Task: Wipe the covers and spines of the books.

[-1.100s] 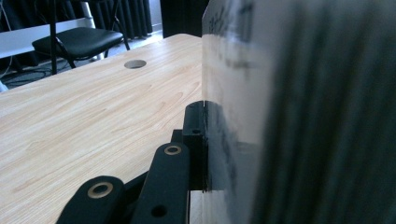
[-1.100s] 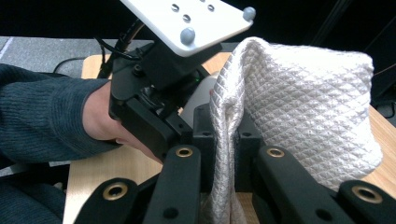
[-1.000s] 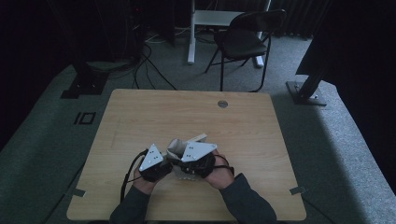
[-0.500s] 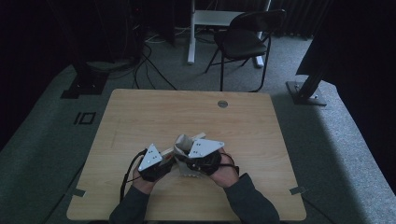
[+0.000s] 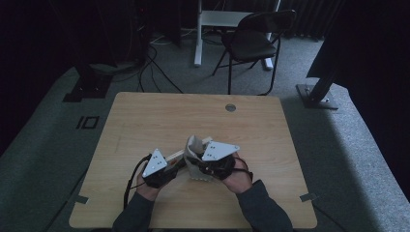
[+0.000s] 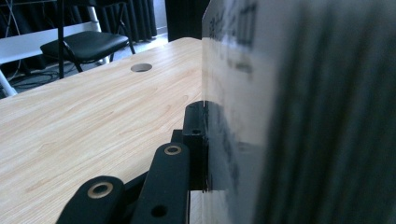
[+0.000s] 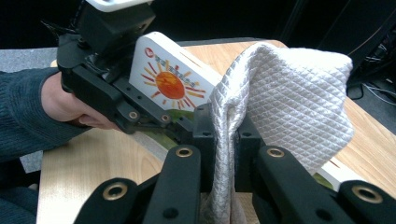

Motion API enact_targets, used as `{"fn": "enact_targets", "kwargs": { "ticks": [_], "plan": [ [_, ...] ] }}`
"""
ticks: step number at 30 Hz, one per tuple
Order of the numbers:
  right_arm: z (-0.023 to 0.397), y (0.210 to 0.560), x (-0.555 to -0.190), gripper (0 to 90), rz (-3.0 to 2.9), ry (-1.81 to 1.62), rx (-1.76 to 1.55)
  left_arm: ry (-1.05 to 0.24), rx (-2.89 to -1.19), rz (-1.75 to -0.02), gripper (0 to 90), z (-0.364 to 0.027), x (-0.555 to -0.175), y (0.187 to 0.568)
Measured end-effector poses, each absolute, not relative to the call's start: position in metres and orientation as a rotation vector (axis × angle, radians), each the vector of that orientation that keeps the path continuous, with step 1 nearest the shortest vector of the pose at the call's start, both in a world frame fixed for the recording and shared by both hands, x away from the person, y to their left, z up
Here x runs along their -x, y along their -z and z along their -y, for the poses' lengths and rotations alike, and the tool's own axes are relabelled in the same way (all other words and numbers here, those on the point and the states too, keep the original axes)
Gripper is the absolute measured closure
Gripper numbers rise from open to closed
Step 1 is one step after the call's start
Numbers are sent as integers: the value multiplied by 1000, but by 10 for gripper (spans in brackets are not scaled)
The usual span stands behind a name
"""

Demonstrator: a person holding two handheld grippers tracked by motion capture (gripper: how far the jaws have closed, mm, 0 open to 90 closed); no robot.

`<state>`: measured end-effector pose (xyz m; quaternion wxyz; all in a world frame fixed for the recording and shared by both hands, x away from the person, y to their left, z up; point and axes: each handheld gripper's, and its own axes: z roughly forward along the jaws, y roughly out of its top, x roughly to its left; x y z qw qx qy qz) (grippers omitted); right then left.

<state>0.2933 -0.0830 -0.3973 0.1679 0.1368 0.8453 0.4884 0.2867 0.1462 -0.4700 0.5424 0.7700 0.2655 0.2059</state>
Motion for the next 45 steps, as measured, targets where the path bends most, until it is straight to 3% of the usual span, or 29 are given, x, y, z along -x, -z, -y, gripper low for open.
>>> {"fn": "enact_targets", "kwargs": {
  "ticks": [45],
  "plan": [
    [130,407,-306,836,-2336,-1349,-585,-503,-1818,-631,781,-150,-286,467]
  ]
}}
